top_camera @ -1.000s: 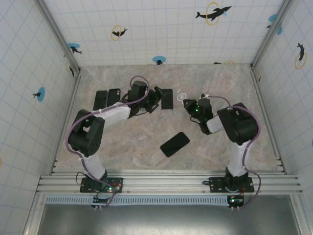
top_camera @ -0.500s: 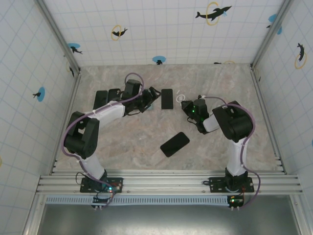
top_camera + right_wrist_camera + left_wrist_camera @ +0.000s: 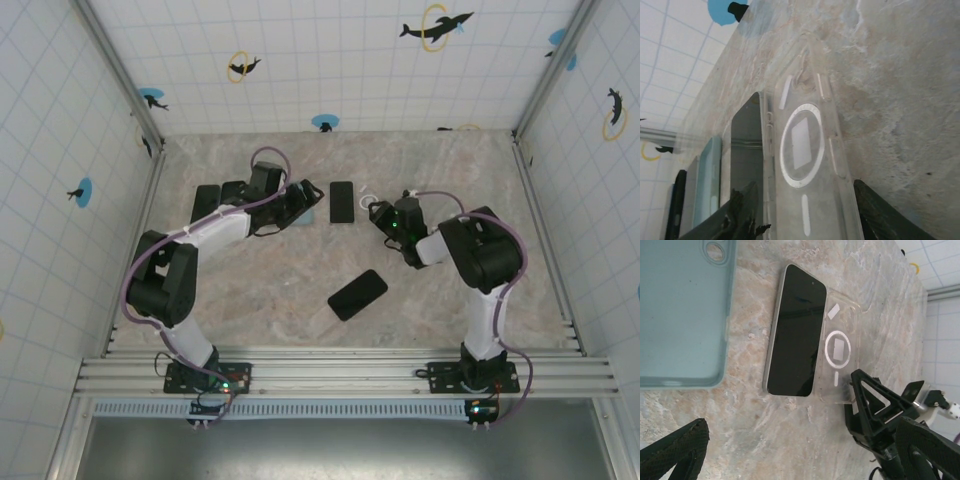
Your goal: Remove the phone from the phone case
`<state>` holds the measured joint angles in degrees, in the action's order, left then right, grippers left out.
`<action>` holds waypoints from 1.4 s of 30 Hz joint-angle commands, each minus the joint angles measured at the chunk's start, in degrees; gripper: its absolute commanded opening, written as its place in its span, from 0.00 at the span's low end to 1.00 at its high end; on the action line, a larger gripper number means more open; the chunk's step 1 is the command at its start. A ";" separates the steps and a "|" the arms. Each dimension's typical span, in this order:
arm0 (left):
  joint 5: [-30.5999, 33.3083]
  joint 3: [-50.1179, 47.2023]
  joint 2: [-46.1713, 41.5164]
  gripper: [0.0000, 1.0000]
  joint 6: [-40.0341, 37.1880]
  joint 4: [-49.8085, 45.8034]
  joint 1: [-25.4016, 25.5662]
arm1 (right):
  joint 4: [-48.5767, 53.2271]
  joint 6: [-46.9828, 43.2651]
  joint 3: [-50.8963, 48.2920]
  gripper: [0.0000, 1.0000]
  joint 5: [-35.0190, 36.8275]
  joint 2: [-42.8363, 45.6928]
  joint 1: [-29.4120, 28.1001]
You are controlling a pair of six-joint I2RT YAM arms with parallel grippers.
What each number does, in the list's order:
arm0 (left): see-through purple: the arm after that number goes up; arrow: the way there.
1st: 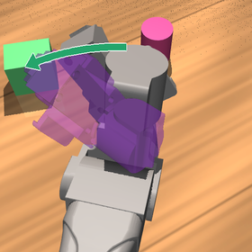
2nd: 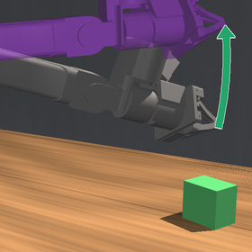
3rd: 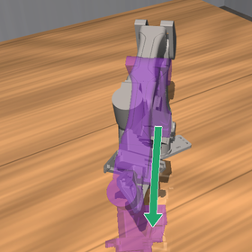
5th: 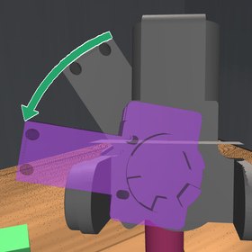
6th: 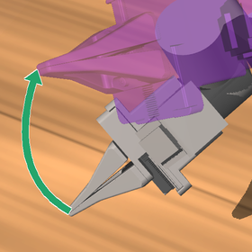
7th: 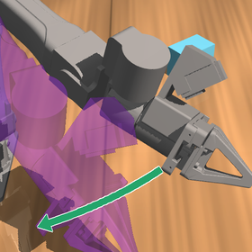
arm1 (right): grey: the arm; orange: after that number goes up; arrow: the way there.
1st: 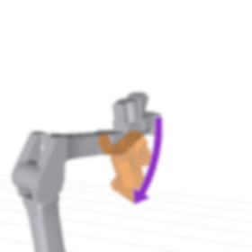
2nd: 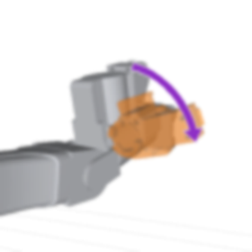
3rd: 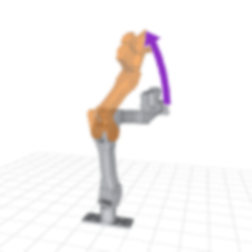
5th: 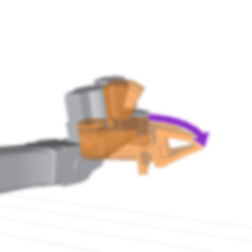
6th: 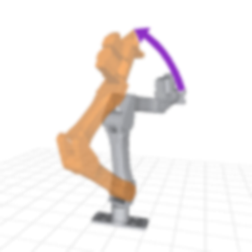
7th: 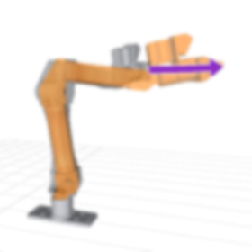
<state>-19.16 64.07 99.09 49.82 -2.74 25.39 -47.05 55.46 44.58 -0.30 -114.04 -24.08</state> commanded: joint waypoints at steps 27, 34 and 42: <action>12.77 -1.39 -10.46 0.98 -35.96 1.66 -0.51 | 50.83 -13.10 -4.94 0.99 9.25 37.98 -0.15; 2.56 2.19 -8.10 0.98 -41.88 -6.98 -0.50 | 60.78 -12.65 -3.87 0.99 5.01 42.69 -0.93; 0.21 0.25 -10.93 0.98 -48.38 -17.22 6.44 | 70.66 -20.82 0.18 0.99 -5.65 45.20 -0.94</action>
<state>-16.51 64.55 90.56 5.65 -13.87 28.77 17.93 38.87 41.15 -0.69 -70.63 -24.80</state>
